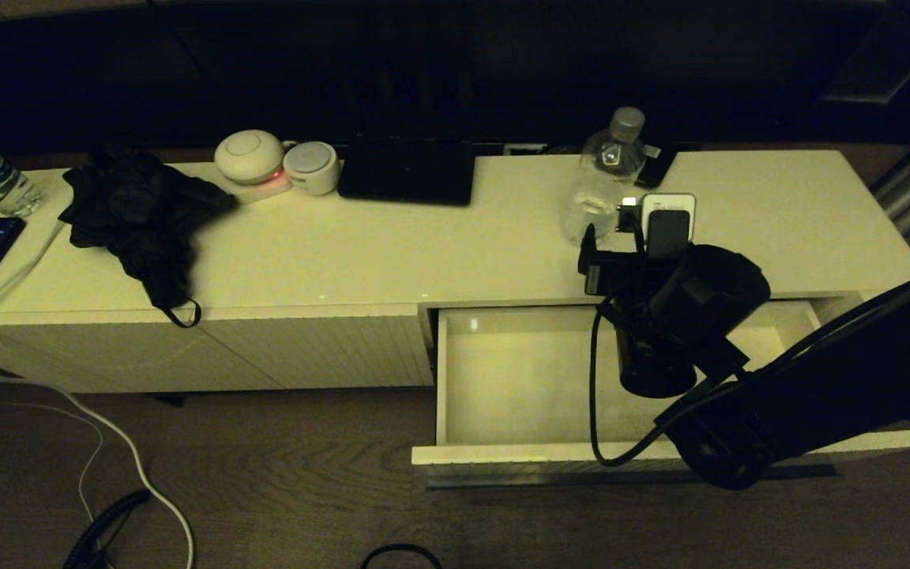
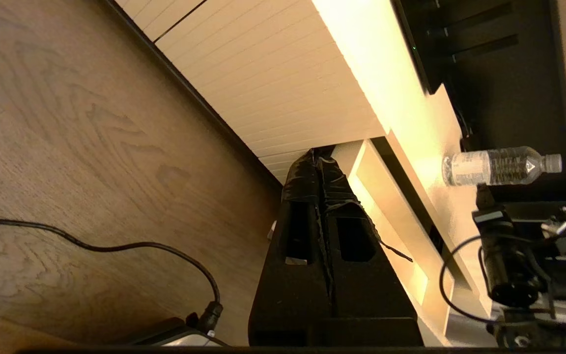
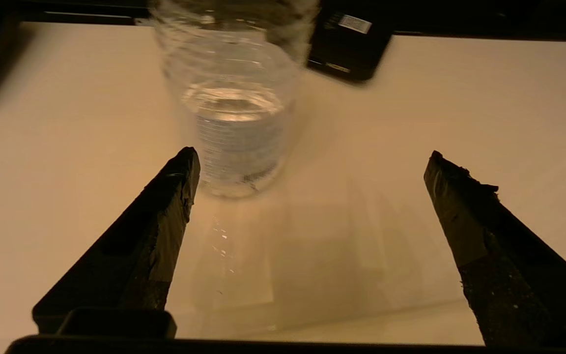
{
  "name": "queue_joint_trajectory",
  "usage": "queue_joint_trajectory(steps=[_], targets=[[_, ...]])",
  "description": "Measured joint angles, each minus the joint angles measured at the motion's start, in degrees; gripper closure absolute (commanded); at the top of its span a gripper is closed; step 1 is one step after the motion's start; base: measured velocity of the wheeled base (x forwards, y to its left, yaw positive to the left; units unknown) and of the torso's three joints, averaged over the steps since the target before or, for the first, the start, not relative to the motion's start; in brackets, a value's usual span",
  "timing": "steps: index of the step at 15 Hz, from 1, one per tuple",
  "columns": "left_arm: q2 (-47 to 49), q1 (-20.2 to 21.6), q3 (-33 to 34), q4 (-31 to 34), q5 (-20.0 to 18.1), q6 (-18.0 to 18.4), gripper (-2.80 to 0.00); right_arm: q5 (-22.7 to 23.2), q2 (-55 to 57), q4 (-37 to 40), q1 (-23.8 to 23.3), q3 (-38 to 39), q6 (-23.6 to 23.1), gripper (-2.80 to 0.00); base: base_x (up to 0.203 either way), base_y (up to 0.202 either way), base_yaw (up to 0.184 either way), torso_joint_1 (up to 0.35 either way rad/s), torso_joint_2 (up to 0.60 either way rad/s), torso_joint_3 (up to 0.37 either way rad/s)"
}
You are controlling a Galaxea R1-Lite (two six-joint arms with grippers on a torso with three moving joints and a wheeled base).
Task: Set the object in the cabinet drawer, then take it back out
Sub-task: Put the mineral water in the drawer
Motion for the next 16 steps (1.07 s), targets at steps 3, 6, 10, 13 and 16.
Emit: queue_joint_trajectory(steps=[3, 6, 10, 13, 16], targets=[[0.00, 0.00, 0.00, 0.01, 0.00, 0.00, 0.00, 0.21, 1.66, 0.00, -0.50, -2.01, -0.07, -2.80, 0.000, 0.000, 0.000, 0.000, 0.00, 0.000], [0.00, 0.00, 0.00, 0.00, 0.00, 0.00, 0.00, 0.53, 2.85, 0.00, -0.98, -3.98, -0.34, -2.80, 0.000, 0.000, 0.000, 0.000, 0.00, 0.000], [0.00, 0.00, 0.00, 0.00, 0.00, -0.01, 0.00, 1.22, 3.88, -0.05, -1.63, -6.20, -1.35, -2.80, 0.000, 0.000, 0.000, 0.000, 0.00, 0.000], [0.00, 0.00, 0.00, 0.00, 0.00, -0.01, 0.00, 2.09, 4.37, -0.05, -1.70, -7.11, -1.42, -2.80, 0.000, 0.000, 0.000, 0.000, 0.00, 0.000], [0.00, 0.00, 0.00, 0.00, -0.01, 0.00, 0.00, 2.56, 4.91, -0.14, -1.70, -7.65, -1.99, -2.80, 0.000, 0.000, 0.000, 0.000, 0.00, 0.000]])
